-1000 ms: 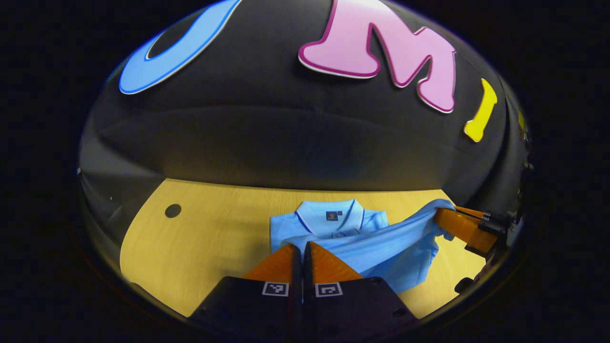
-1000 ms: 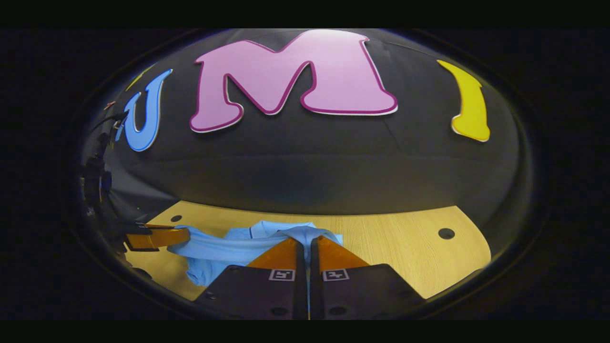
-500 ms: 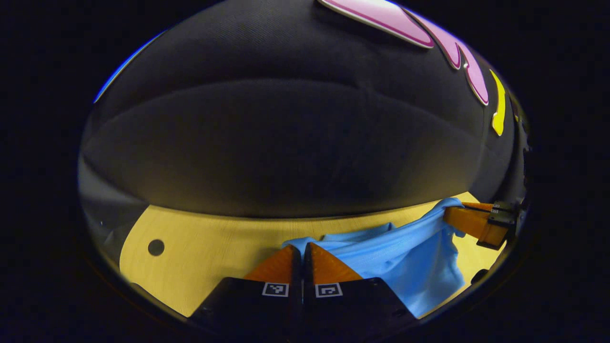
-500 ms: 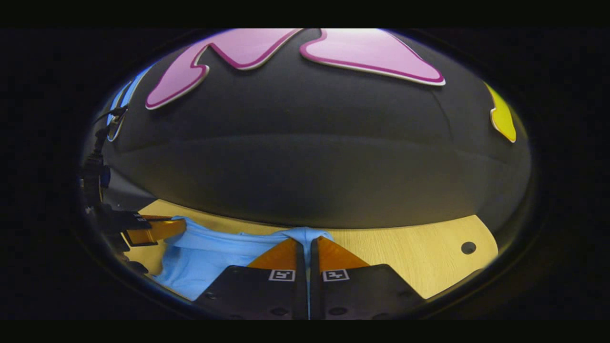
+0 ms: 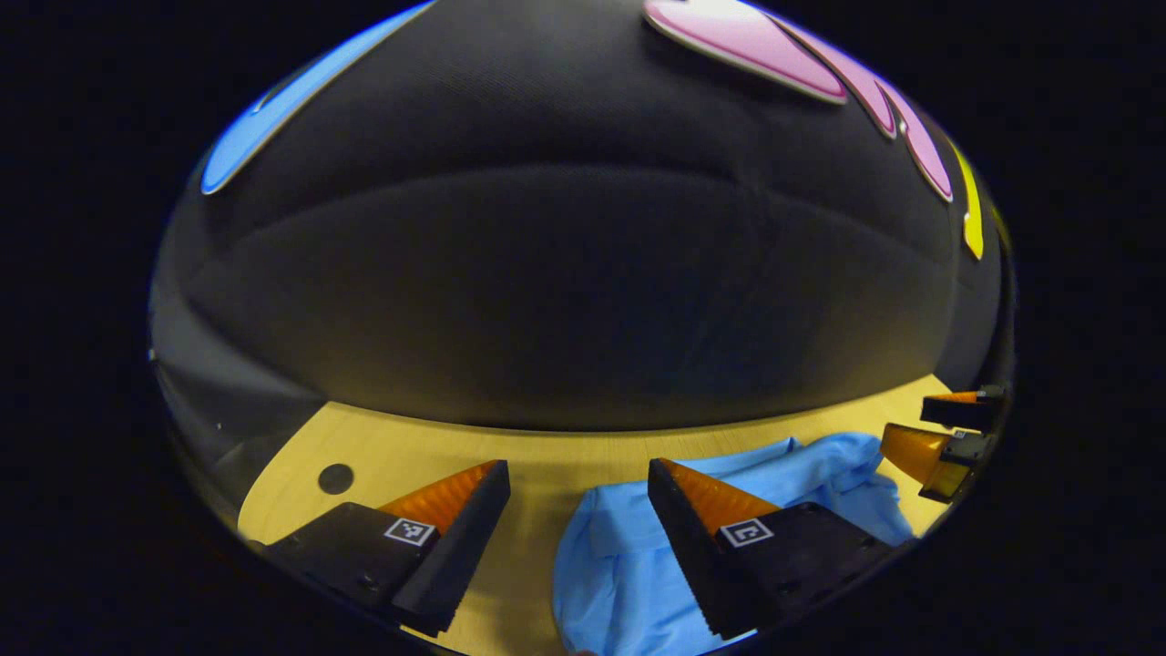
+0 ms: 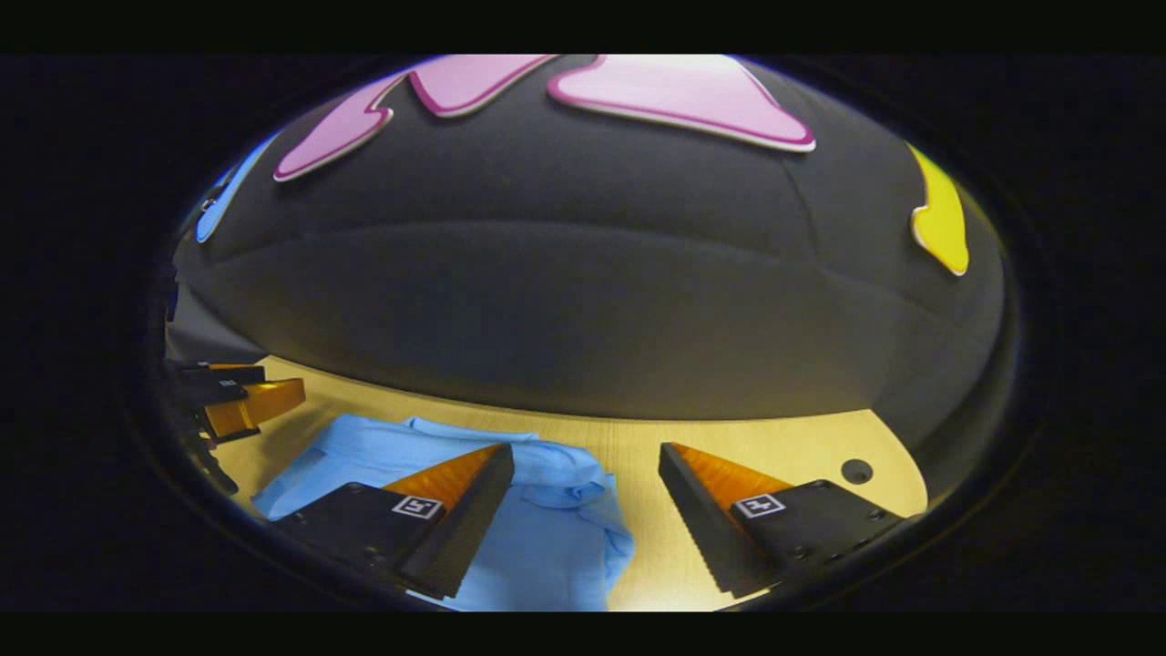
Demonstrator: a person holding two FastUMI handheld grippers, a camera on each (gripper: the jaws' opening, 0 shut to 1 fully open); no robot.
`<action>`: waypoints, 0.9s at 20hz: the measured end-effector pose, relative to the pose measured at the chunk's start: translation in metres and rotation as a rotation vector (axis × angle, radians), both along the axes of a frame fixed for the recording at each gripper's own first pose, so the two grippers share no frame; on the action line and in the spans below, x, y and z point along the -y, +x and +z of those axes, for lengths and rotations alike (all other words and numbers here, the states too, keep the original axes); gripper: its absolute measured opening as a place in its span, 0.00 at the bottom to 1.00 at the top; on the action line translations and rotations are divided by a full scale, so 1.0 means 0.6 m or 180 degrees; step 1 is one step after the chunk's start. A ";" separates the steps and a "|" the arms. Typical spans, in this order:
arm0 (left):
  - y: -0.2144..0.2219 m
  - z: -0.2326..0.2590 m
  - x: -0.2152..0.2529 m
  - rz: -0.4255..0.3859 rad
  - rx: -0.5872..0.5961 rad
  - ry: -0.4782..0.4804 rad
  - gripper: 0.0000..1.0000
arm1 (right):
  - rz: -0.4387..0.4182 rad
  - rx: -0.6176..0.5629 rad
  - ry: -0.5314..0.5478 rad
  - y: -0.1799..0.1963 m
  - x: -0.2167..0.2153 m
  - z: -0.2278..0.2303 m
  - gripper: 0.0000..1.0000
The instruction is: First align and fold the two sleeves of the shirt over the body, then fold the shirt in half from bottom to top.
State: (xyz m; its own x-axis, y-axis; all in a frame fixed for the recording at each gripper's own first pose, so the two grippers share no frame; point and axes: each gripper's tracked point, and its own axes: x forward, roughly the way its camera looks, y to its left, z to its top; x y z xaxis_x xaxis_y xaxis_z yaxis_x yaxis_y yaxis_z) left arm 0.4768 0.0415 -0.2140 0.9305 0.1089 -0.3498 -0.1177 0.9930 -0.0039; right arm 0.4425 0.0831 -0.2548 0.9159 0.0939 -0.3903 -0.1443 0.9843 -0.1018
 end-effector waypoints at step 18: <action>-0.609 0.374 -0.028 -0.0008 0.1167 -0.0198 0.97 | 0.0137 0.1162 0.0015 -0.525 -0.023 0.424 0.97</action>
